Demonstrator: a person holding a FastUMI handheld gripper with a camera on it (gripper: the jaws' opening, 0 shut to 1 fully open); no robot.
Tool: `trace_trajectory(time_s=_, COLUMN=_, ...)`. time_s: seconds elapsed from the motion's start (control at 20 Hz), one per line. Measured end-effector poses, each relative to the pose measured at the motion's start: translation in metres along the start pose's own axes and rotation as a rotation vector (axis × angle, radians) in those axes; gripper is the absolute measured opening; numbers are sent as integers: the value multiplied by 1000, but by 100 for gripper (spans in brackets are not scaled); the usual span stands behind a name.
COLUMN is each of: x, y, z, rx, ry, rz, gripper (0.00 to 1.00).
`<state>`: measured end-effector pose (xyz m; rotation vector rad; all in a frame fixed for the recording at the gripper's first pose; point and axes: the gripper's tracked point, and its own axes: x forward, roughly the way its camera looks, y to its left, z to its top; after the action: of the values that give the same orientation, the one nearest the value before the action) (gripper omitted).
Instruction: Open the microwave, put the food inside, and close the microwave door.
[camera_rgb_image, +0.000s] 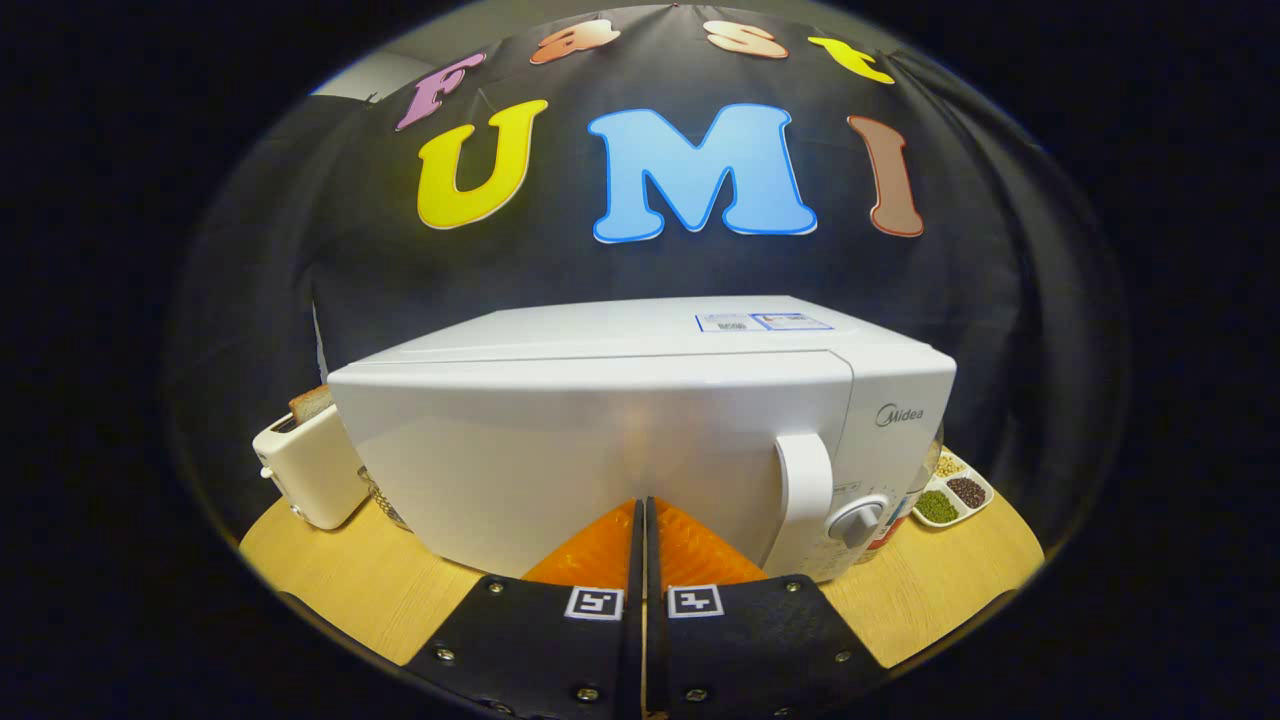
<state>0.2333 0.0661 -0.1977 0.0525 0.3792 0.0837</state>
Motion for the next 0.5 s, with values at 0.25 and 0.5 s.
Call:
trace_trajectory(time_s=0.25, x=-53, y=-2, z=26, rx=-6, ry=-85, rz=-3, gripper=2)
trace_trajectory(time_s=0.5, x=-111, y=-4, z=43, rx=-23, ry=-146, rz=-1, gripper=2)
